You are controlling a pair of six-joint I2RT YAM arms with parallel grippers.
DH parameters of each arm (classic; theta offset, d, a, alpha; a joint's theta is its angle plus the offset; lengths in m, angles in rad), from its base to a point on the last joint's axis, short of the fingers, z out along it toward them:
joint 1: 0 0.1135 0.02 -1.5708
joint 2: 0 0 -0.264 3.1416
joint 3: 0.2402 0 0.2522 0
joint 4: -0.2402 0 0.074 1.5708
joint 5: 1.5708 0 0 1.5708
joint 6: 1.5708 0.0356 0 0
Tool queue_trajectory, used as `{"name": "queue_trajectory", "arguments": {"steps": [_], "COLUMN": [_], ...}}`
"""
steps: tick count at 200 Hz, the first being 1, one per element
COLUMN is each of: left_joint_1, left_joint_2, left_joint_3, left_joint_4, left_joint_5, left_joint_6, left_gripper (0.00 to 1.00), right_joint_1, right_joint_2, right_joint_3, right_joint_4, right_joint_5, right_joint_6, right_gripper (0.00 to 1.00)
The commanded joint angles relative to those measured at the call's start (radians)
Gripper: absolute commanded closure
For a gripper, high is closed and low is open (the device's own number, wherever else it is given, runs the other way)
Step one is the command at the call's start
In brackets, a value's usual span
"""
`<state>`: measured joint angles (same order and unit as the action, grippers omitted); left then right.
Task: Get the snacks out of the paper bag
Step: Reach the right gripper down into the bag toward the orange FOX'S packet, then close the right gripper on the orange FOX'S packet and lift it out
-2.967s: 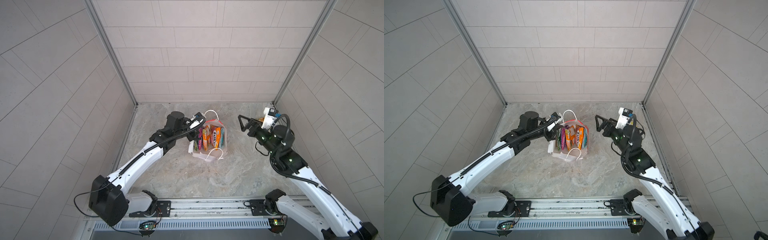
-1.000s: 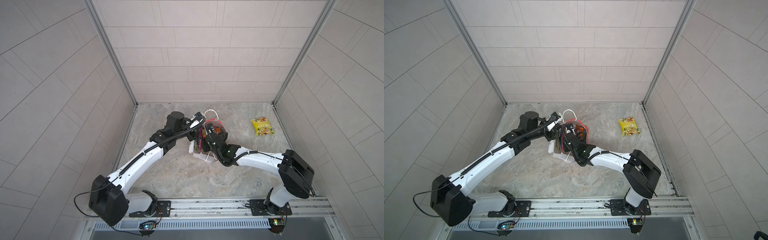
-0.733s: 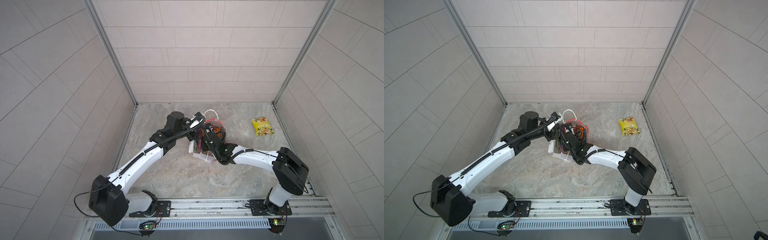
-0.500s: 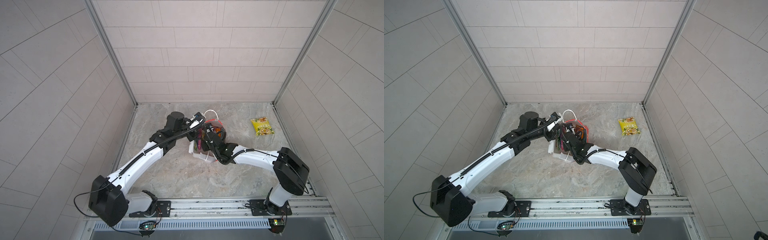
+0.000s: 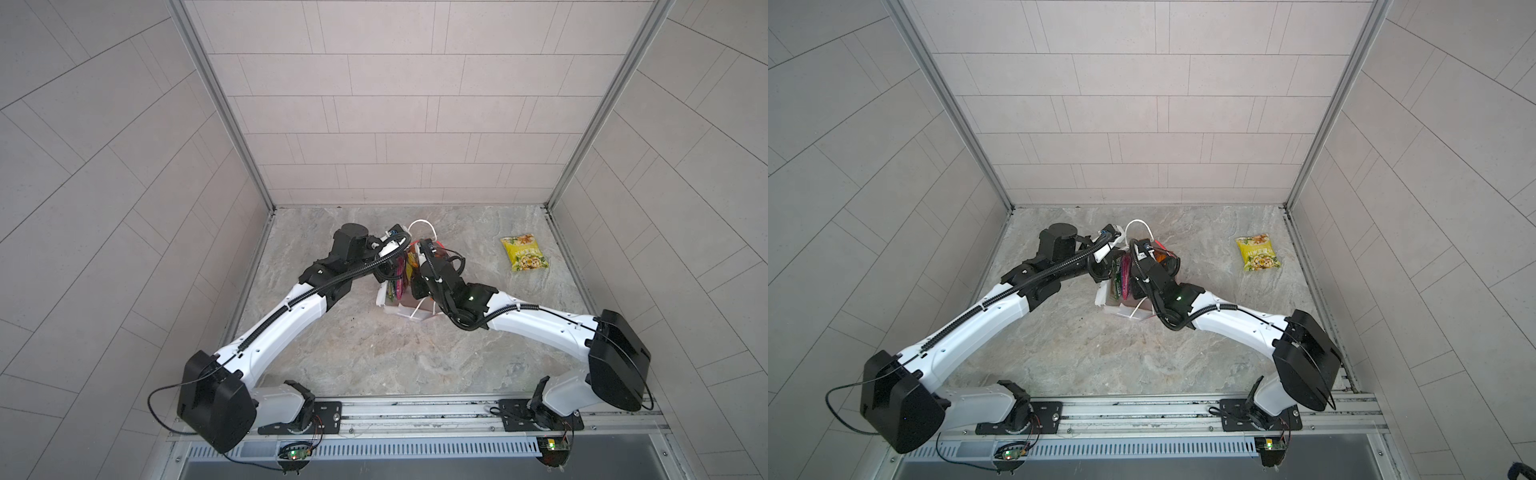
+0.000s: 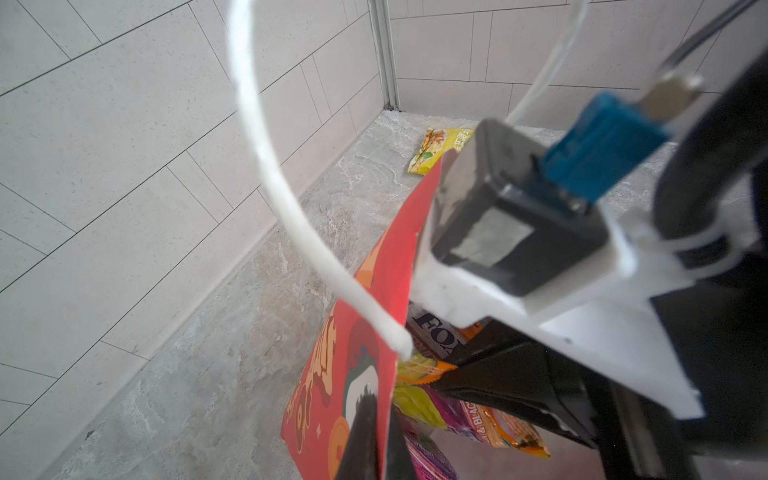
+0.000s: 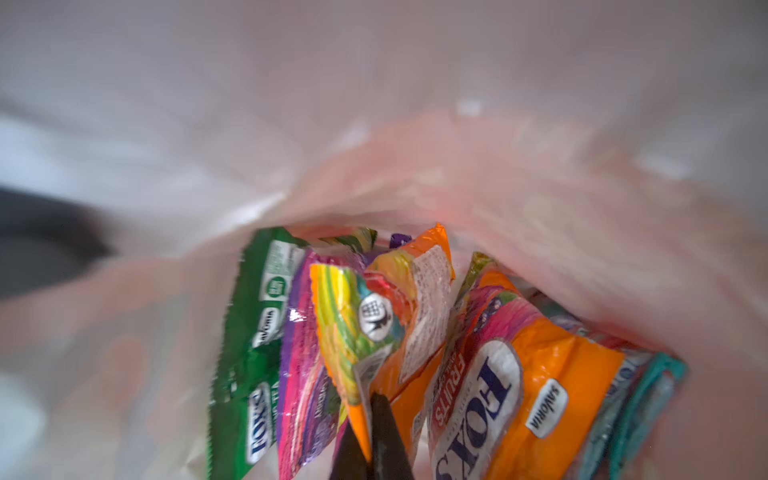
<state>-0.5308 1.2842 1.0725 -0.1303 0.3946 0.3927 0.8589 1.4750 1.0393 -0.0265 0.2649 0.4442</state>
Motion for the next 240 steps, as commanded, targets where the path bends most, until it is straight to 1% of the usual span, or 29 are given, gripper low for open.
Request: {"name": "queue_trajectory", "arguments": {"steps": [1, 26, 67, 91, 125, 167, 187, 214, 240], "left_joint_1": [-0.004, -0.004, -0.004, -0.003, -0.004, -0.004, -0.004, -0.003, -0.004], "left_joint_2": [-0.014, -0.014, -0.015, -0.013, -0.013, -0.01, -0.007, -0.004, 0.0], "left_joint_3": [-0.013, -0.011, -0.01, -0.011, -0.008, -0.006, -0.005, -0.002, 0.001], "left_joint_4": [0.019, 0.019, 0.019, 0.019, 0.02, 0.025, 0.027, 0.026, 0.023], "left_joint_5": [0.003, 0.003, 0.005, 0.006, 0.003, 0.007, 0.007, 0.009, 0.009], "left_joint_6": [0.003, 0.0, -0.003, -0.003, -0.009, -0.018, -0.018, -0.017, -0.017], "left_gripper": [1.0, 1.0, 1.0, 1.0, 1.0, 1.0, 1.0, 1.0, 1.0], "right_joint_1": [0.002, 0.002, -0.003, -0.027, -0.055, -0.148, -0.173, -0.203, -0.249], "right_joint_2": [-0.058, -0.1, -0.192, -0.248, -0.322, -0.392, -0.432, -0.474, -0.514], "right_joint_3": [0.013, 0.008, -0.009, -0.021, 0.001, 0.03, 0.014, 0.007, 0.022], "right_joint_4": [-0.007, -0.009, -0.013, -0.023, -0.103, -0.205, -0.204, -0.188, -0.174], "right_joint_5": [-0.027, -0.065, -0.121, -0.203, -0.314, -0.502, -0.523, -0.584, -0.686], "right_joint_6": [-0.04, -0.055, -0.124, -0.146, -0.193, -0.198, -0.199, -0.196, -0.184], "right_gripper": [1.0, 1.0, 1.0, 1.0, 1.0, 1.0, 1.0, 1.0, 1.0]}}
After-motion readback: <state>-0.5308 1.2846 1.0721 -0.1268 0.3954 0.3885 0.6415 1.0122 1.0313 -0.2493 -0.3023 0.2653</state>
